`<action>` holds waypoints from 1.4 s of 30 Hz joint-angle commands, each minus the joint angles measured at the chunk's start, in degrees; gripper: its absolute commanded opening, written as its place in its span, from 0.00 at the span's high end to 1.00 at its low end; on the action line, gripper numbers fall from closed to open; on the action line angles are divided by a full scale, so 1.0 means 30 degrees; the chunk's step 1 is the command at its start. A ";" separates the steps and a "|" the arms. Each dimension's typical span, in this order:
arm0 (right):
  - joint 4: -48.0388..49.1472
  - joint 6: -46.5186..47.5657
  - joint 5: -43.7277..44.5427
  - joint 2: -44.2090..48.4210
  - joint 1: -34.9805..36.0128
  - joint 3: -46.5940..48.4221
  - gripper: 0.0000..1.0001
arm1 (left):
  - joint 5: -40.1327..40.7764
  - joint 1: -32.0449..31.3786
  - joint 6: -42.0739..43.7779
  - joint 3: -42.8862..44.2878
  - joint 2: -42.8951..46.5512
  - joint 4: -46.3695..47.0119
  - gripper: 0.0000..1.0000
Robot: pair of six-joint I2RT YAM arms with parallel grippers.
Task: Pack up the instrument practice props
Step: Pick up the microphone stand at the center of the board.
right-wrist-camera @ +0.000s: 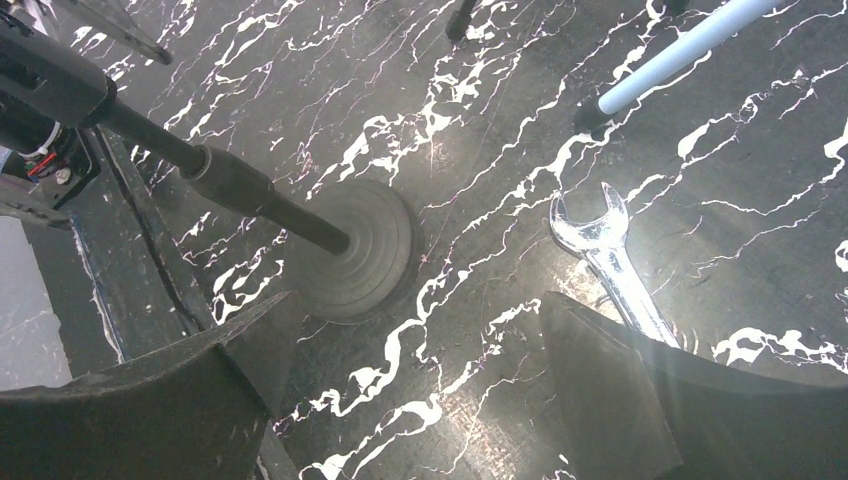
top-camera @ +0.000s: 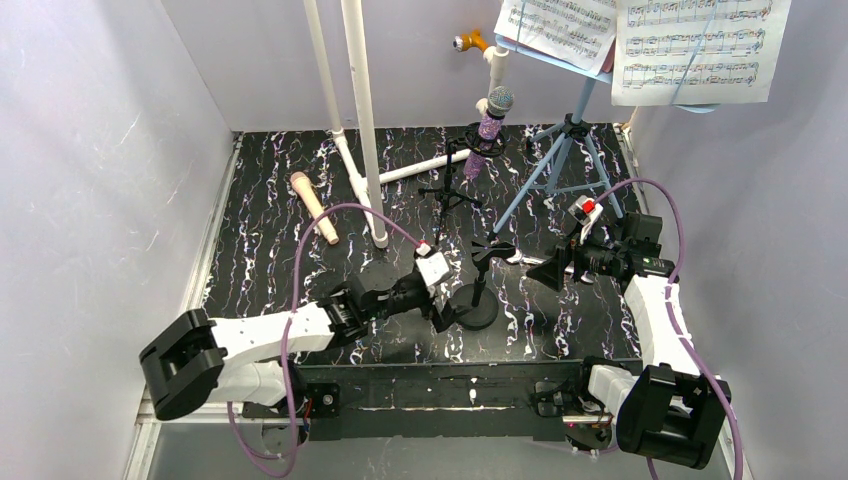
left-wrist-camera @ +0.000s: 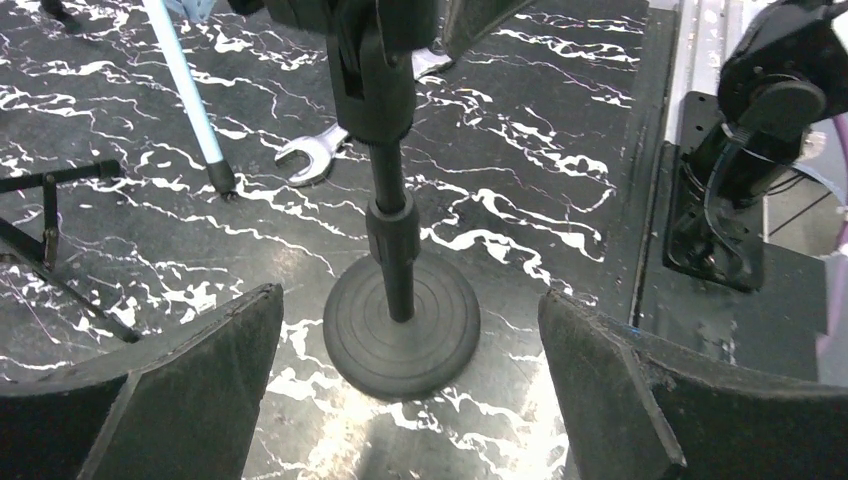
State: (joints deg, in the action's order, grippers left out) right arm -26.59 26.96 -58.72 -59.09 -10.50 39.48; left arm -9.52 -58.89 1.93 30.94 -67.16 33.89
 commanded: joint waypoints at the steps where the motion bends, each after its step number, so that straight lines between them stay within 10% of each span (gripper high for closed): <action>1: 0.0513 0.0062 -0.0817 -0.0108 -0.0103 -0.0241 0.02 | 0.0819 -0.0205 0.1185 0.1308 -0.1234 0.2056 0.02; 13: 0.0572 0.0066 -0.0789 -0.0167 -0.0103 -0.0271 0.01 | 0.1115 -0.0217 0.0092 0.1864 -0.3484 0.4517 0.05; 33: 0.0543 0.0066 -0.0757 -0.0020 -0.0103 -0.0256 0.02 | 0.1471 -0.0203 -0.1626 0.3105 -0.6112 0.6721 0.41; 42: 0.0543 0.0081 -0.0732 0.0012 -0.0103 -0.0271 0.02 | 0.0861 -0.0203 -0.1659 0.3398 -0.6321 0.6721 0.92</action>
State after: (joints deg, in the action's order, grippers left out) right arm -26.39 26.96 -59.77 -59.37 -10.50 38.57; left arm -6.66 -59.18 -3.27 39.18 -86.19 51.90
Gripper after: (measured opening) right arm 0.983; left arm 0.175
